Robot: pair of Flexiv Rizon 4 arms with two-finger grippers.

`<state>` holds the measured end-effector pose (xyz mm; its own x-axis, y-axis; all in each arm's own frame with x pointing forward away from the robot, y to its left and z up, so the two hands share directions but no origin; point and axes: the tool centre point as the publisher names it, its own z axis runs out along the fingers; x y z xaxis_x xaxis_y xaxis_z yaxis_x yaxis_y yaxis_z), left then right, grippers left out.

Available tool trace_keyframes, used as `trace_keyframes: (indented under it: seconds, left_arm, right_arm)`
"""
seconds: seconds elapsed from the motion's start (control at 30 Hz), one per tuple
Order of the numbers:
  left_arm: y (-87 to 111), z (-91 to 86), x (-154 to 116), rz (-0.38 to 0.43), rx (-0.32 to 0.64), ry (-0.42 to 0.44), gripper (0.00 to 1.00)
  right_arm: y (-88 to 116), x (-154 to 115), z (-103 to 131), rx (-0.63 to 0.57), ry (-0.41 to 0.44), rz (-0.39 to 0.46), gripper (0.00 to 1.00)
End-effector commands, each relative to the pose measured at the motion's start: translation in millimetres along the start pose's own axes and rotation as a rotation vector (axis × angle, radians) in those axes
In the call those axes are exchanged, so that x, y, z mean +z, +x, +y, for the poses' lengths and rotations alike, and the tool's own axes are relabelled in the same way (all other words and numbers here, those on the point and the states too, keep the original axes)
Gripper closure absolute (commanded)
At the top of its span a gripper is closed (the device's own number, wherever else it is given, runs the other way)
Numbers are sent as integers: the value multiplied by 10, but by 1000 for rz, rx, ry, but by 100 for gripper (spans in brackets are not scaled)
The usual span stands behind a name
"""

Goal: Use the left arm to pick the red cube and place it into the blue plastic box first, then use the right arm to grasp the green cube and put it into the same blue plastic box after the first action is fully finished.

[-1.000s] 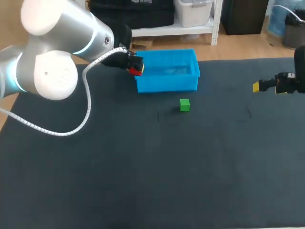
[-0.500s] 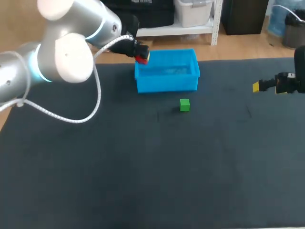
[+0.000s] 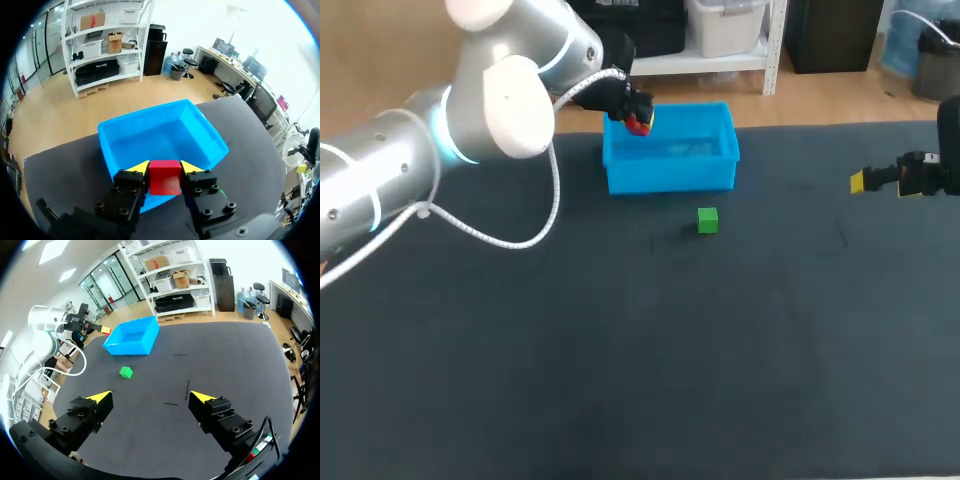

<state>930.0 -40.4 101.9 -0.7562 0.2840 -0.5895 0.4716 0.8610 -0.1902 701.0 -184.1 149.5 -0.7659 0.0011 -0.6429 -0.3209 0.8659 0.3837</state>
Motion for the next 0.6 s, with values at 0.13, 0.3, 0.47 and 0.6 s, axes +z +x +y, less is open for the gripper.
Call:
trace_keyframes:
  seconds: [0.13, 0.3, 0.47, 0.6]
  left_arm:
    - [-86, 25, 290, 43, -7, 3, 100]
    - [-64, 29, 378, 67, -17, 4, 100]
    - [-33, 46, 421, 84, -28, -3, 100]
    - [-2, 74, 454, 99, -38, -10, 100]
  right_arm:
    - [1, -4, -2, -1, 0, 1, 0]
    - [1, -4, -2, -1, 0, 1, 0]
    - [1, -4, -2, -1, 0, 1, 0]
    - [1, -4, -2, -1, 0, 1, 0]
